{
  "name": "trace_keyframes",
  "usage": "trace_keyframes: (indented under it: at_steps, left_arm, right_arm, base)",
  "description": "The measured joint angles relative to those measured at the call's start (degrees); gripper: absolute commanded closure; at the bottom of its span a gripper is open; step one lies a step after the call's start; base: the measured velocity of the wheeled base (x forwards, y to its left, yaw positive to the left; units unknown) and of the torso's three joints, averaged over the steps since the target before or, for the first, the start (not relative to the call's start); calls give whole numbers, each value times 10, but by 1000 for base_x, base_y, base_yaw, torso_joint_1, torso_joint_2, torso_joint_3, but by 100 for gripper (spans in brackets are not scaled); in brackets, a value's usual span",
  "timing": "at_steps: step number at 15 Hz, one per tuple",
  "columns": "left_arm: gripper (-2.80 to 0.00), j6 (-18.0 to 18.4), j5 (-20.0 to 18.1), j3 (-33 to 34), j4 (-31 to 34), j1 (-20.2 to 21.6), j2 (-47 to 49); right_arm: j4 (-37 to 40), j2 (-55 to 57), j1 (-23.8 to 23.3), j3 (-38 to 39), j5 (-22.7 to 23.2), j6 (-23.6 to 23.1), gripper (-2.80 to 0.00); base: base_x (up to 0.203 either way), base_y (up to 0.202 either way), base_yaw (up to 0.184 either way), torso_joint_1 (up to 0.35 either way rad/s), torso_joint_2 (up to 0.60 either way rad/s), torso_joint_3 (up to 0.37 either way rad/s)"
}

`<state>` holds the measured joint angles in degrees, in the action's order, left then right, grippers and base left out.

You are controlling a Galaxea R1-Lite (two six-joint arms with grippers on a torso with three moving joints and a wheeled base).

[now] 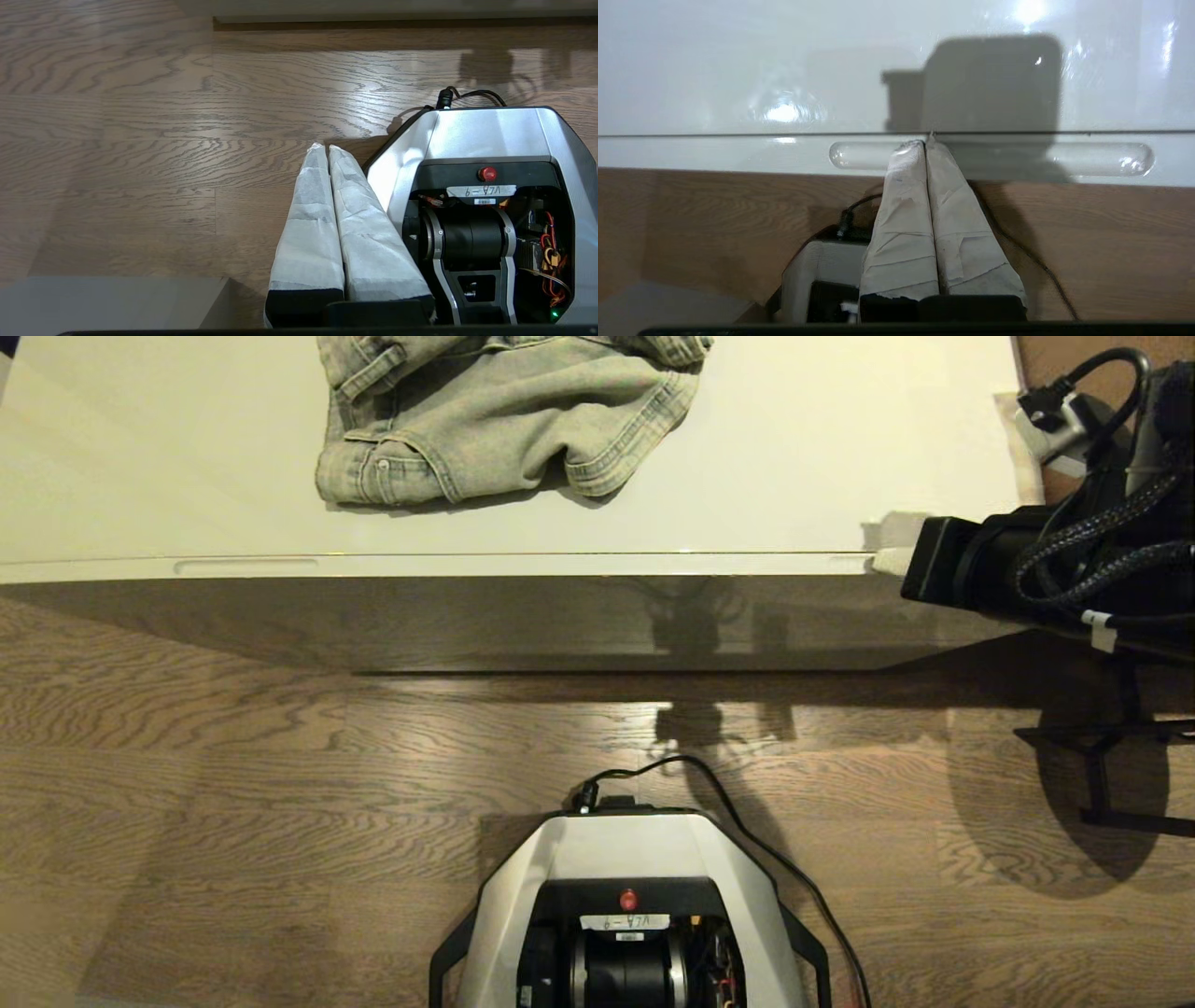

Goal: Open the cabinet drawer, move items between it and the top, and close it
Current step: Open the drawer

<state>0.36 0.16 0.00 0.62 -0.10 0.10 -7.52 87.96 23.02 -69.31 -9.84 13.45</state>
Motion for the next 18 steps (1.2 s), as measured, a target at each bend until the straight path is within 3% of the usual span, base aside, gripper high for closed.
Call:
trace_keyframes:
  at_steps: [6, 18]
  left_arm:
    - [0, 0, 0, 0, 0, 0, 0]
    - [0, 0, 0, 0, 0, 0, 0]
  right_arm:
    - [-4, 24, -1, 26, 4, 7, 0]
    - [118, -35, 9, 155, 17, 48, 0]
  base:
    - [0, 0, 0, 0, 0, 0]
    - [0, 0, 0, 0, 0, 0]
